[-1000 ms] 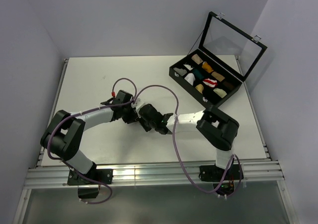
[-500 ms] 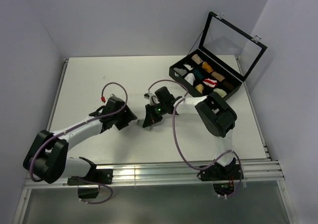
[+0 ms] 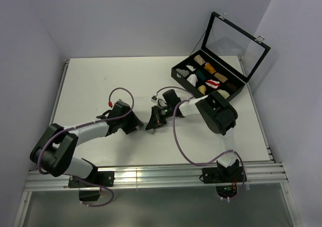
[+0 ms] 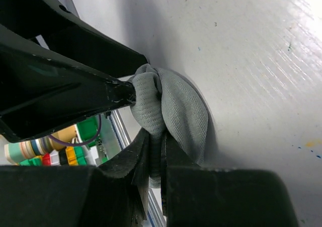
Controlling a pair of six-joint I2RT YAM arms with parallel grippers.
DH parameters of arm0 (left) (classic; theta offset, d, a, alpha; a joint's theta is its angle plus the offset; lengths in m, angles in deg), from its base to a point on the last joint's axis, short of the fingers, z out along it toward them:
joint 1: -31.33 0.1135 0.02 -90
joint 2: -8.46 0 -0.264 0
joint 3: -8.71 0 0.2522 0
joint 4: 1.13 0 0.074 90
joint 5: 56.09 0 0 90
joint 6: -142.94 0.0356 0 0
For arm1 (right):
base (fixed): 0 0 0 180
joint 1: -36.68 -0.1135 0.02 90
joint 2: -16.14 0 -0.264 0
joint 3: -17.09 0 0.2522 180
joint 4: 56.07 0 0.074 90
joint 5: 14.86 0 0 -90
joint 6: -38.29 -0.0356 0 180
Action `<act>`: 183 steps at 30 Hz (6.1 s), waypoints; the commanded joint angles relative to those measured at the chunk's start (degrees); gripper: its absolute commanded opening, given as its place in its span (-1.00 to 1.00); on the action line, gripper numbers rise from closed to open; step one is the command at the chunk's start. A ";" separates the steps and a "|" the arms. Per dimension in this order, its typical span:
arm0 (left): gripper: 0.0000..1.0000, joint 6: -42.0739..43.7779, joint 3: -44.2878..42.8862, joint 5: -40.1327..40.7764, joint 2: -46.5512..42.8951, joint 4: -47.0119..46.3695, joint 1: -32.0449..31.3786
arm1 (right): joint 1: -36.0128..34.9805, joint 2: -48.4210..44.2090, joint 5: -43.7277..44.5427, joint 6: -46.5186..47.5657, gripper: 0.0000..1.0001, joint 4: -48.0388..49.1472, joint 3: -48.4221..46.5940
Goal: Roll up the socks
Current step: Roll the sock at the center of the board, then pick up the sock at the center of the board.
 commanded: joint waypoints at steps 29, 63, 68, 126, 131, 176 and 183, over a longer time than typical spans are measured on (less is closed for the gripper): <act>-0.91 5.20 -14.27 -0.35 11.45 9.35 -3.91 | -20.17 -31.29 57.69 26.75 -0.04 -1.14 13.12; -0.20 5.38 -14.72 2.02 6.80 10.93 -3.91 | -19.77 -16.78 51.61 21.31 -1.00 -8.78 7.94; 0.09 3.01 -12.43 4.39 3.55 11.02 -3.74 | -13.96 -17.14 37.09 16.82 -1.00 -8.96 6.53; -0.99 2.83 -16.91 1.32 14.44 10.75 -4.18 | -8.22 -26.72 39.32 20.93 0.22 -3.42 10.57; -0.99 3.18 -17.53 1.14 14.44 11.19 -4.27 | -15.69 -25.50 51.01 24.98 0.32 -2.19 11.01; -0.11 3.44 -17.88 1.93 8.91 10.66 -2.16 | -19.05 -20.03 59.83 23.06 -1.00 -6.58 12.76; 0.38 6.95 -22.97 2.02 2.50 15.49 4.25 | -17.56 -30.31 60.52 23.06 -1.00 -12.72 13.04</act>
